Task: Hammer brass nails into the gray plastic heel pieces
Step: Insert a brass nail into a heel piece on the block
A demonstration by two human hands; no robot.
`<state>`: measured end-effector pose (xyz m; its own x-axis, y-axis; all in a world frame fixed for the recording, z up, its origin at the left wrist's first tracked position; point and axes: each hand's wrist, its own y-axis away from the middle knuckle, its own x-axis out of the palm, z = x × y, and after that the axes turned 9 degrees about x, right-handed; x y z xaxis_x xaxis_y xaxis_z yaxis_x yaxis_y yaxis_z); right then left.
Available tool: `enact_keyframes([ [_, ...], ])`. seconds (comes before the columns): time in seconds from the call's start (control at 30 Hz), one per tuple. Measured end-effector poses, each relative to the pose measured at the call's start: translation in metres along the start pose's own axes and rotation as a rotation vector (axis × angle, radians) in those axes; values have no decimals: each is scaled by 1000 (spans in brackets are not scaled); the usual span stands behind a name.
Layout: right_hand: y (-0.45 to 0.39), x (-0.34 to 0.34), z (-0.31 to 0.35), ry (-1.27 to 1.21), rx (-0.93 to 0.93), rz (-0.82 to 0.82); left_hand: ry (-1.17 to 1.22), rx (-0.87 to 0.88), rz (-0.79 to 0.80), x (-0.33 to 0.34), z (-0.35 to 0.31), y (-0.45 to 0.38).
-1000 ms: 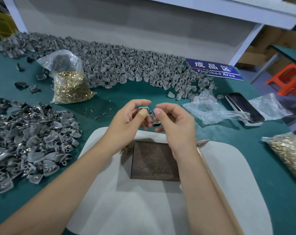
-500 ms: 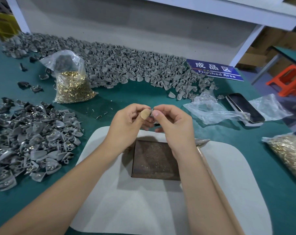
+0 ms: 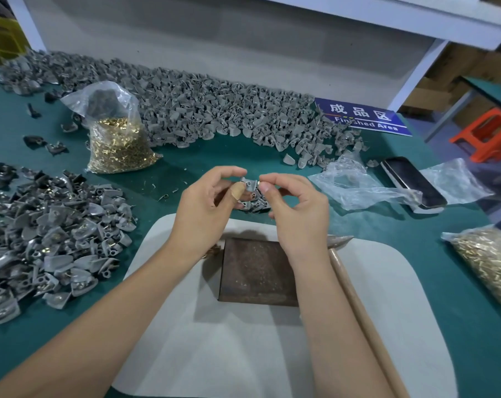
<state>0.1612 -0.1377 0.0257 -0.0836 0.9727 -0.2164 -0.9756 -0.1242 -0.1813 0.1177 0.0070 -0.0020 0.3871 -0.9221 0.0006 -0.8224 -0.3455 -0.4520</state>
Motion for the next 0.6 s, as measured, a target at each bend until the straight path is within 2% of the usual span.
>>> enact_keyframes([
  [0.17,1,2,2,118,-80,9,-104,50,5,0,0,0],
  [0.6,3,1,5,219,-62,52,-311,164,34,-4,-7,5],
])
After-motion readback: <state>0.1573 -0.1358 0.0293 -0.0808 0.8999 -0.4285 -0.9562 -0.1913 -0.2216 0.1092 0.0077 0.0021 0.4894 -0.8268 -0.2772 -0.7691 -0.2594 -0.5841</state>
